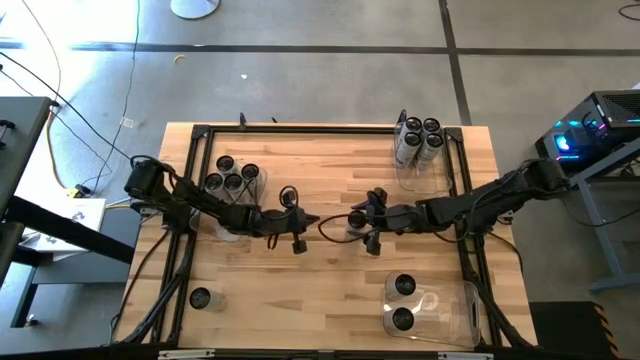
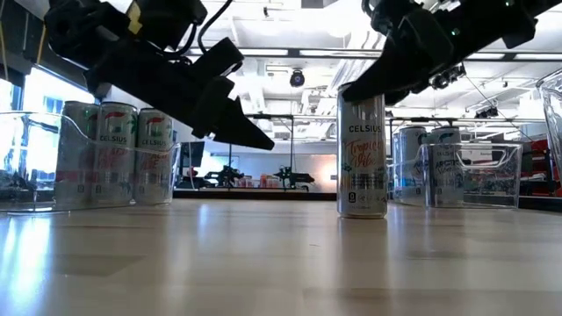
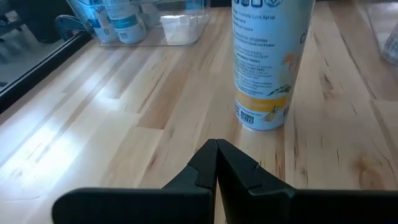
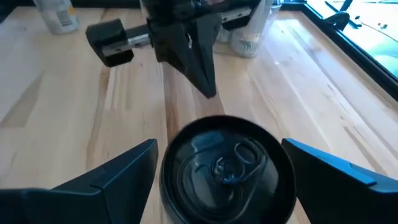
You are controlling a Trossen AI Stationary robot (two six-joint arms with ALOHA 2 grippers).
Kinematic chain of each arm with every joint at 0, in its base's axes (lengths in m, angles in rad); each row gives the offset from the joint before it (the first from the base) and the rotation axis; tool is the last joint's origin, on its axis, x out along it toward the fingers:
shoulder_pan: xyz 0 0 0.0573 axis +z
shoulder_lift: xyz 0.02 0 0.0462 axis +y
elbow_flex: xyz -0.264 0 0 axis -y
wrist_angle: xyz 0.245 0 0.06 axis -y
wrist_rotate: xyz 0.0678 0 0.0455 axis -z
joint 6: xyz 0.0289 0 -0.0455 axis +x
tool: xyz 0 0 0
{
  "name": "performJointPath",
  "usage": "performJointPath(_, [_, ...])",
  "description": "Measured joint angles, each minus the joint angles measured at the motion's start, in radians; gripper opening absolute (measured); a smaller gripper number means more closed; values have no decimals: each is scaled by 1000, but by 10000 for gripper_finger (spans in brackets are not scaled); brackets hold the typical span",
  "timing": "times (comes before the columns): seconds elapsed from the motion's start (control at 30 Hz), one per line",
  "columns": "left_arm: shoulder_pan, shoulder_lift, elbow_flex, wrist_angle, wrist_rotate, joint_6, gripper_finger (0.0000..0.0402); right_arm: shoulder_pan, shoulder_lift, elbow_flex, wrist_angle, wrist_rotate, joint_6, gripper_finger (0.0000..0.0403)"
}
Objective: Sort soda cans
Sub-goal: Put the white-yellow soda can into the bottom transparent bin
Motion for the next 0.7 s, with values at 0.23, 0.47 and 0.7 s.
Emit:
performJointPath(0.23, [0,0,0,-1,0,-1,0,1,2,0,-2,14,20,302])
performJointPath(0.47, [0,0,0,-2,0,-16,0,15,-15,48,-96,18,45,237])
performJointPath(0.7, [-3,1,0,-11,0,-18,0,215,-115,384,-611,243,149,237])
